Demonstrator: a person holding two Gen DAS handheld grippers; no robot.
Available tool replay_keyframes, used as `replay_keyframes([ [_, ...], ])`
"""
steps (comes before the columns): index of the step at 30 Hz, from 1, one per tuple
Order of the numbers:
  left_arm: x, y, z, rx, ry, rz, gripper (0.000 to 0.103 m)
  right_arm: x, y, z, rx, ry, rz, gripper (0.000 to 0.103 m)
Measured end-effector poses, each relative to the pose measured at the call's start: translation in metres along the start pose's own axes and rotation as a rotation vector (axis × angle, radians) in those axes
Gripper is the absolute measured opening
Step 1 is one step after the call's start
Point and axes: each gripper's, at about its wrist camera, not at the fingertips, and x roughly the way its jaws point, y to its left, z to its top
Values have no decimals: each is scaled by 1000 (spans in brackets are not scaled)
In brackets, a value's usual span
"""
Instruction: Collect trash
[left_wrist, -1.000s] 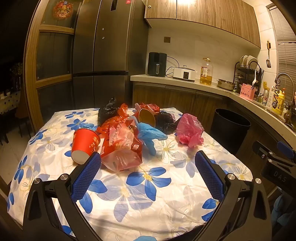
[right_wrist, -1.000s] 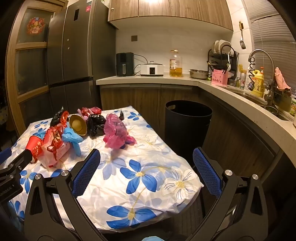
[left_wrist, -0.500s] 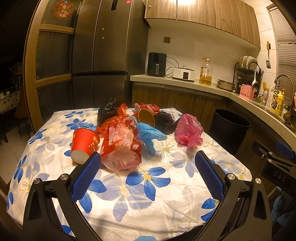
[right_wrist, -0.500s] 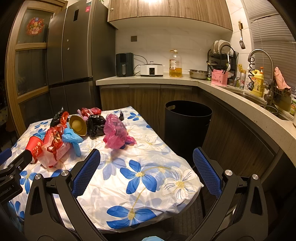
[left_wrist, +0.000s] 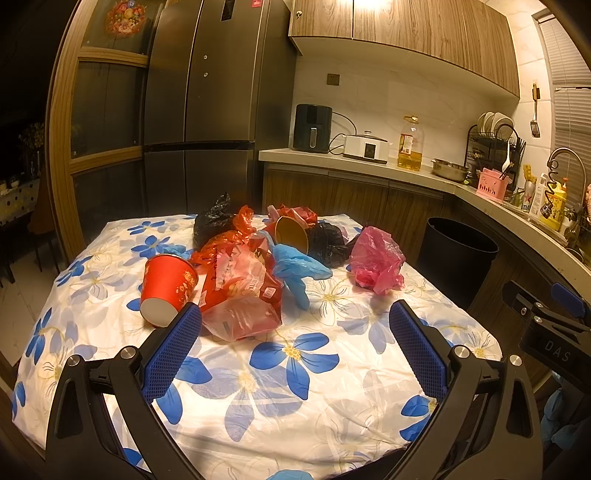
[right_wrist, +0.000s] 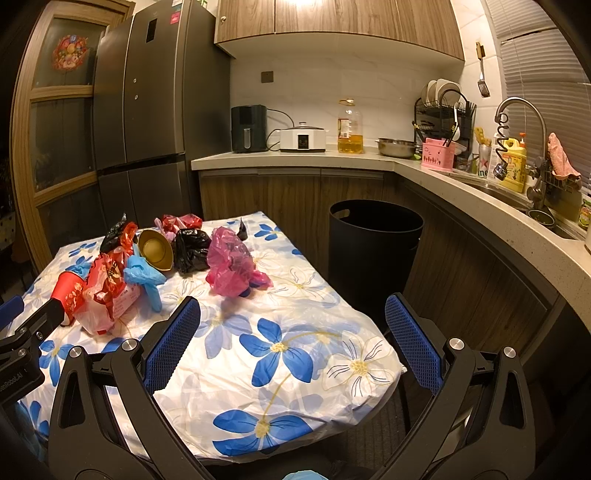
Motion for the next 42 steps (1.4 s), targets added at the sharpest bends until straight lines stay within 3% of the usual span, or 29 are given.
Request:
replay_keyframes([
  [35,3,-9,4,-15,-2,-2,98,8,-6,0,9,2,7,99],
  [42,16,15,-1,-61,2,35,98,26,-2,-6,3,3,36,99],
])
